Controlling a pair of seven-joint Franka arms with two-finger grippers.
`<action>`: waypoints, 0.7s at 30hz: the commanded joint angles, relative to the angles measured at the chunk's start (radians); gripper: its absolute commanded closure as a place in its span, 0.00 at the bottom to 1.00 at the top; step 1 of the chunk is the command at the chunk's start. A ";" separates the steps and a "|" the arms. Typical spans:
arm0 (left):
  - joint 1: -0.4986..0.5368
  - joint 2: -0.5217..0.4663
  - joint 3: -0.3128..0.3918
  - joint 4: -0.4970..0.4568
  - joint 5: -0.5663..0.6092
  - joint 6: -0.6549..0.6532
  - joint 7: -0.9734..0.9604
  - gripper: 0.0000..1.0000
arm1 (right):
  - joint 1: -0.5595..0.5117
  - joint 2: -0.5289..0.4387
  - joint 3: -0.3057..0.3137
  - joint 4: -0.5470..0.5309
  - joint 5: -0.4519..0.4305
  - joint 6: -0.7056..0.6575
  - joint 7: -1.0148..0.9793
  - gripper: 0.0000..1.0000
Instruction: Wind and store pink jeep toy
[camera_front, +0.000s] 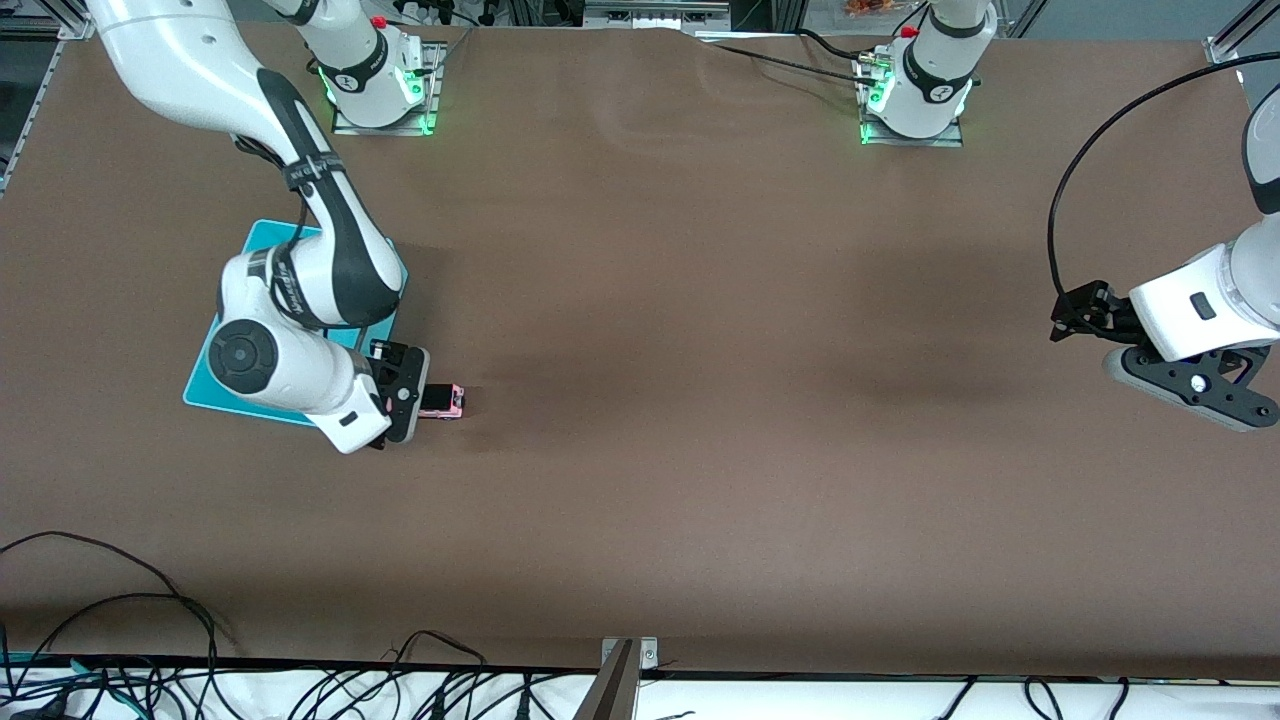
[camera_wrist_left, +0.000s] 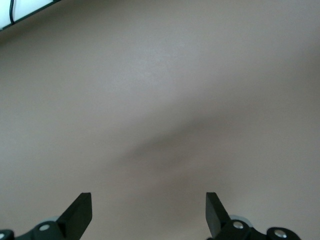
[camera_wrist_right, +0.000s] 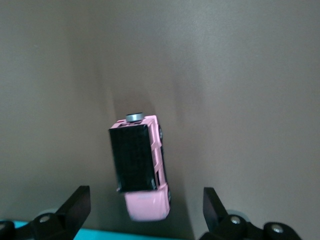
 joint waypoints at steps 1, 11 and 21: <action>0.004 0.009 -0.006 0.030 -0.022 -0.026 -0.026 0.00 | -0.008 0.029 0.008 -0.029 0.005 0.057 -0.071 0.00; 0.003 -0.007 -0.008 0.025 -0.025 -0.060 -0.026 0.00 | 0.015 0.065 0.008 -0.054 -0.001 0.074 -0.103 0.00; -0.220 -0.165 0.228 -0.119 -0.126 -0.050 -0.026 0.00 | 0.015 0.059 0.006 -0.084 -0.007 0.077 -0.164 0.32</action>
